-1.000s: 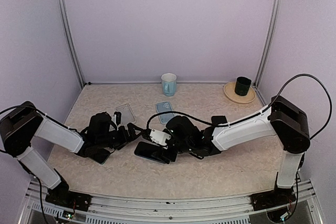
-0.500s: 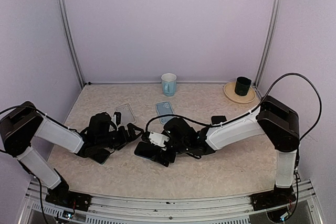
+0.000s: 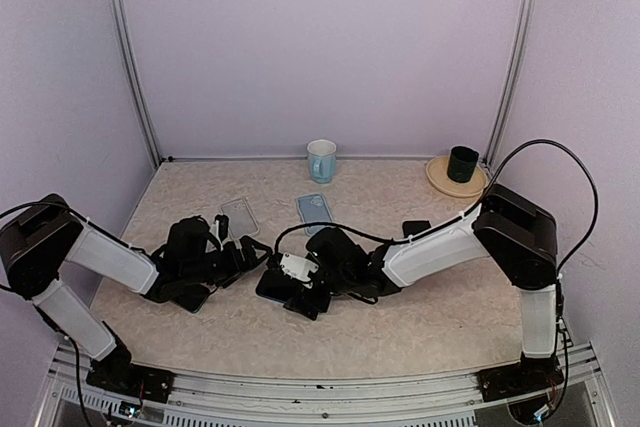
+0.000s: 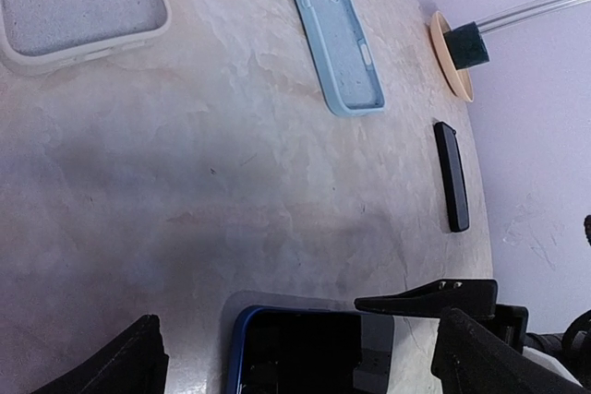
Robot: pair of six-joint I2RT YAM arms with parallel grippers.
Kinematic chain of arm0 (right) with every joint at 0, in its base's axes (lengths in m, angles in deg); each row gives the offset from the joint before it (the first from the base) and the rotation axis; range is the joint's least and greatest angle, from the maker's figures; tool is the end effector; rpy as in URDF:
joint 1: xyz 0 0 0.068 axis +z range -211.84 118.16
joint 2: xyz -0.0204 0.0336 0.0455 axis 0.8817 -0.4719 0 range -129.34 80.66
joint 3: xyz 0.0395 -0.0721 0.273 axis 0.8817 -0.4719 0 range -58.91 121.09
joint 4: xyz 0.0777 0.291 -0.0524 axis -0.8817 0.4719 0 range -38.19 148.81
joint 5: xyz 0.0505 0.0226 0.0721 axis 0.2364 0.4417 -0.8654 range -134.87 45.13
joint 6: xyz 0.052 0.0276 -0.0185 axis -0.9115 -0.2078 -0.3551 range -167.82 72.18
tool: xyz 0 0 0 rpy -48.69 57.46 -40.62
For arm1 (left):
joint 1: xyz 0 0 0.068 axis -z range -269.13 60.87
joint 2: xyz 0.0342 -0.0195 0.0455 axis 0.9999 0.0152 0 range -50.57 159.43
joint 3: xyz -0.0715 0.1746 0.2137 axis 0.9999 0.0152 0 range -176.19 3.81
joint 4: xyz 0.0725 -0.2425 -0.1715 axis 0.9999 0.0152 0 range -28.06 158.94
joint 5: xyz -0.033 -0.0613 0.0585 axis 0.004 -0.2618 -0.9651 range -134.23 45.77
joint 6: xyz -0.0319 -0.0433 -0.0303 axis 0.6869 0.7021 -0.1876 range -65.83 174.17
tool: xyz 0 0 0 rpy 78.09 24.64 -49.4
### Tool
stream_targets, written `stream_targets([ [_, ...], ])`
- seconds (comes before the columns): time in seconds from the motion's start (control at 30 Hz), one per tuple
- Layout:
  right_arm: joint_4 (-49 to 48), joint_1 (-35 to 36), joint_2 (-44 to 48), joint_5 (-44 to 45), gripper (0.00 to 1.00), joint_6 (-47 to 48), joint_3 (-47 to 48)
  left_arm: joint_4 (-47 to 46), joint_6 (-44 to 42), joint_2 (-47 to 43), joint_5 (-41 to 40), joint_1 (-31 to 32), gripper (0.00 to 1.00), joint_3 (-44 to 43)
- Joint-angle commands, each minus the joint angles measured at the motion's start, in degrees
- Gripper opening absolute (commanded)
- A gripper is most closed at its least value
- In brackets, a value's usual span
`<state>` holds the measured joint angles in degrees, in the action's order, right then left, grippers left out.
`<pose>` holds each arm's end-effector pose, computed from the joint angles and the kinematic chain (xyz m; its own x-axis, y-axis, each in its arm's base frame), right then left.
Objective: Put the phone into the phone case
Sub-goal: Pick up the phone at the center of the board.
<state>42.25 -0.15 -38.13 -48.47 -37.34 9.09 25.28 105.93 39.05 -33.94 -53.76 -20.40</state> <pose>0.2226 0.4194 0.0884 -0.1433 -0.6490 -0.7472 -0.9429 0.3189 -0.0962 0.2392 -0.1801 0.0922 -0.7904 -0.3867 -0.4752 0.1235 0.6592 -0.7418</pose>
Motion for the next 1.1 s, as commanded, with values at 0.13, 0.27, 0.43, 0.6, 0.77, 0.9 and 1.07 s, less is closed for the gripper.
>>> stream_targets([
  [0.13,2.24,-1.49,-3.07,-2.48,0.87,-3.17,2.89,-2.28,0.02,-0.8,1.17,-1.57,0.99,1.62],
  [0.27,3.14,-2.39,-3.73,-3.98,0.85,-3.88,3.11,-2.18,-0.19,-1.52,1.67,-2.25,0.99,2.01],
  [0.43,4.75,-2.89,-3.92,-5.0,0.8,-3.43,3.52,-2.16,-0.35,-1.91,2.24,-3.15,0.99,2.21],
  [0.6,6.82,-2.89,-4.76,-4.62,0.71,-3.27,4.46,-2.75,0.0,-1.93,2.52,-3.46,0.99,2.42],
  [0.77,6.88,-2.89,-4.57,-4.65,0.59,-2.93,4.3,-2.8,0.2,-1.71,2.93,-3.47,0.99,2.06],
  [0.9,5.36,-2.94,-2.48,-4.01,0.52,-2.86,3.28,-2.71,0.17,-1.44,3.2,-3.47,0.99,1.8],
  [1.07,1.59,-2.89,2.76,-2.44,0.52,-2.75,0.81,-2.95,0.07,-0.41,3.95,-3.47,0.99,1.76],
])
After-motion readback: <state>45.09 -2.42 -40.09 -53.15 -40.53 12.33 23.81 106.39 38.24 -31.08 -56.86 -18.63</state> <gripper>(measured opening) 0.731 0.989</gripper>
